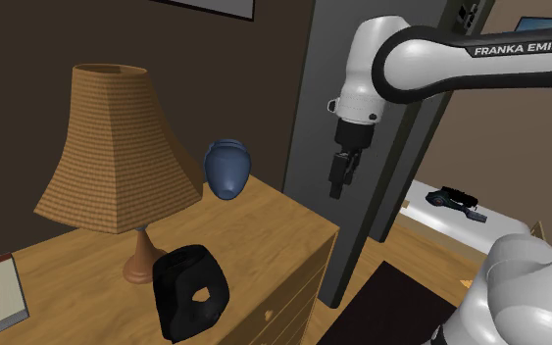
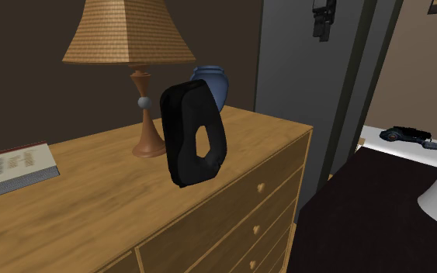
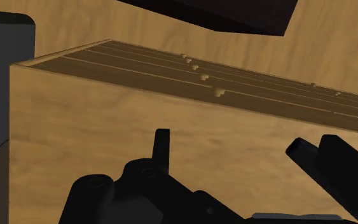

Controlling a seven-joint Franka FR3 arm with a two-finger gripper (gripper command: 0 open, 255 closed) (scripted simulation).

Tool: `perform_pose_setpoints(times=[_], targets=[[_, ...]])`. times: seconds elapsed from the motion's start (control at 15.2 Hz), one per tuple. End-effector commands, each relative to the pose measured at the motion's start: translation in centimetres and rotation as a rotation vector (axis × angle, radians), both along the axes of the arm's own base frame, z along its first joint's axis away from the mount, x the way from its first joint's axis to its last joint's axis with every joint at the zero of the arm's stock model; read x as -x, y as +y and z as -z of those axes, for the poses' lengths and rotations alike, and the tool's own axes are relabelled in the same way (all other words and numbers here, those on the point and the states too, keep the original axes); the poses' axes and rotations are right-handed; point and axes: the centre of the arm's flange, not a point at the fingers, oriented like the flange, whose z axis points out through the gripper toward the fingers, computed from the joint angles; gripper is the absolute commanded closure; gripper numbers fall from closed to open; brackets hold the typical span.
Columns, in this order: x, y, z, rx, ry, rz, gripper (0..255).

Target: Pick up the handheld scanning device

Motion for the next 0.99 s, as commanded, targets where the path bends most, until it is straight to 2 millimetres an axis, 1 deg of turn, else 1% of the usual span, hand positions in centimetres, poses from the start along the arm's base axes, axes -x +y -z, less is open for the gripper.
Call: perform_pose_setpoints(times=[0.0,0.46,0.73,0.92], targets=[[-2.0,2.1,0.6,-0.003,-0.009,-0.062,0],[-6.6,9.6,2.9,-0.008,-0.035,-0.274,0],[-8.6,14.4,4.2,-0.012,-0.049,-0.394,0],[-9.6,18.0,5.1,-0.014,-0.060,-0.485,0]])
